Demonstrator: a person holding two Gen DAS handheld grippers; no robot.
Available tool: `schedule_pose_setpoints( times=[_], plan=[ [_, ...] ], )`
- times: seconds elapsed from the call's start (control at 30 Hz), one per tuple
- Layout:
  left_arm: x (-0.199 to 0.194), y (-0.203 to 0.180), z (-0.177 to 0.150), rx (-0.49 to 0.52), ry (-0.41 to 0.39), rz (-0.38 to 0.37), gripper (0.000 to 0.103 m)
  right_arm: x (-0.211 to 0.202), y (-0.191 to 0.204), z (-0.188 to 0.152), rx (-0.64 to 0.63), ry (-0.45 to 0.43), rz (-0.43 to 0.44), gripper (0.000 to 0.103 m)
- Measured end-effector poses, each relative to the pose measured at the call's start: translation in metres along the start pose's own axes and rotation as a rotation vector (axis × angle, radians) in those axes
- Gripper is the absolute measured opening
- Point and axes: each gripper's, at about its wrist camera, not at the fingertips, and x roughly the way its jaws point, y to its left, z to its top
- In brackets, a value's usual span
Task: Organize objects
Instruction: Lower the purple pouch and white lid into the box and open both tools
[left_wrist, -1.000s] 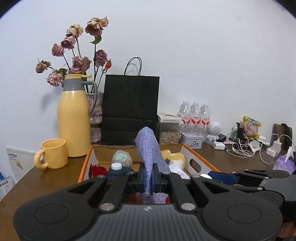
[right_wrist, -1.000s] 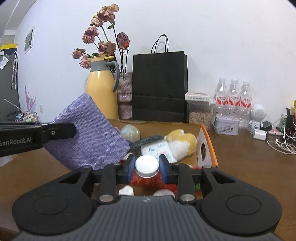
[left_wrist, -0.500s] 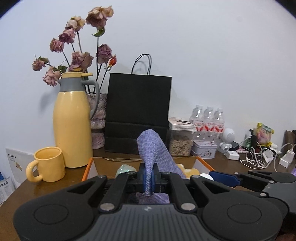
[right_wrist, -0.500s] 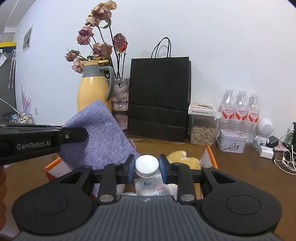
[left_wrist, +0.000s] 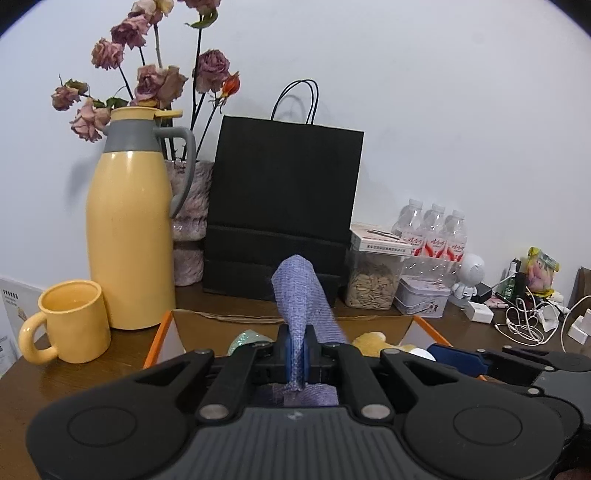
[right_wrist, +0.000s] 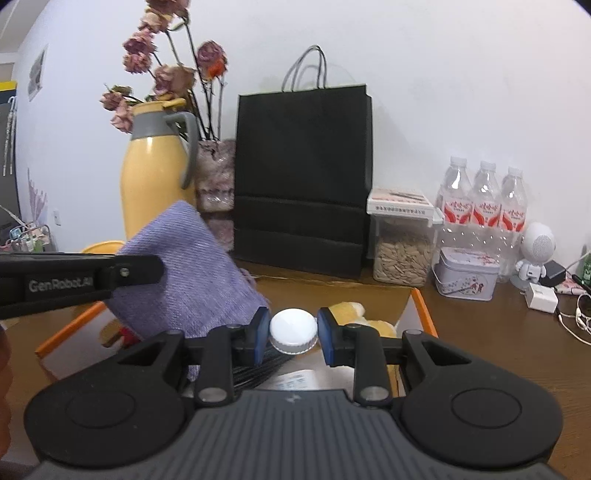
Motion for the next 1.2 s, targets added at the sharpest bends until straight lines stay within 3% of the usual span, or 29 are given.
schedule_pose_setpoints(
  times=[0.1, 0.17, 0.23, 0.27, 0.33, 0.37, 0.4, 0.43, 0.53, 1.2],
  plan=[
    [0.008, 0.0, -0.002, 0.024, 0.002, 0.027, 0.008, 0.007, -0.004, -0.002, 0.003, 0.019, -0.008, 0.029],
    [0.012, -0.001, -0.005, 0.046, 0.01, 0.048, 0.016, 0.011, -0.006, -0.003, 0.009, 0.038, -0.014, 0.034],
    [0.016, -0.002, -0.007, 0.072, 0.02, 0.082, 0.039, 0.013, -0.008, -0.005, 0.014, 0.057, -0.028, 0.069],
    [0.017, -0.002, -0.008, 0.087, 0.022, 0.094, 0.056, 0.013, -0.008, -0.006, 0.012, 0.056, -0.038, 0.076],
    [0.016, 0.0, -0.009, 0.096, 0.011, 0.107, 0.071, 0.011, -0.007, -0.007, -0.008, 0.056, -0.041, 0.086],
    [0.017, 0.002, -0.009, 0.097, 0.01, 0.115, 0.085, 0.011, -0.006, -0.007, -0.018, 0.058, -0.039, 0.09],
    [0.017, 0.003, -0.009, 0.093, 0.007, 0.126, 0.098, 0.011, -0.005, -0.007, -0.022, 0.057, -0.041, 0.101],
    [0.017, 0.004, -0.01, 0.088, -0.004, 0.138, 0.101, 0.011, -0.004, -0.008, -0.026, 0.053, -0.047, 0.103],
    [0.017, 0.006, -0.011, 0.076, -0.021, 0.162, 0.103, 0.011, -0.003, -0.008, -0.035, 0.056, -0.056, 0.103],
    [0.006, 0.004, -0.021, 0.043, -0.039, 0.144, 0.103, -0.007, -0.006, -0.009, -0.043, 0.012, -0.058, 0.103]
  ],
)
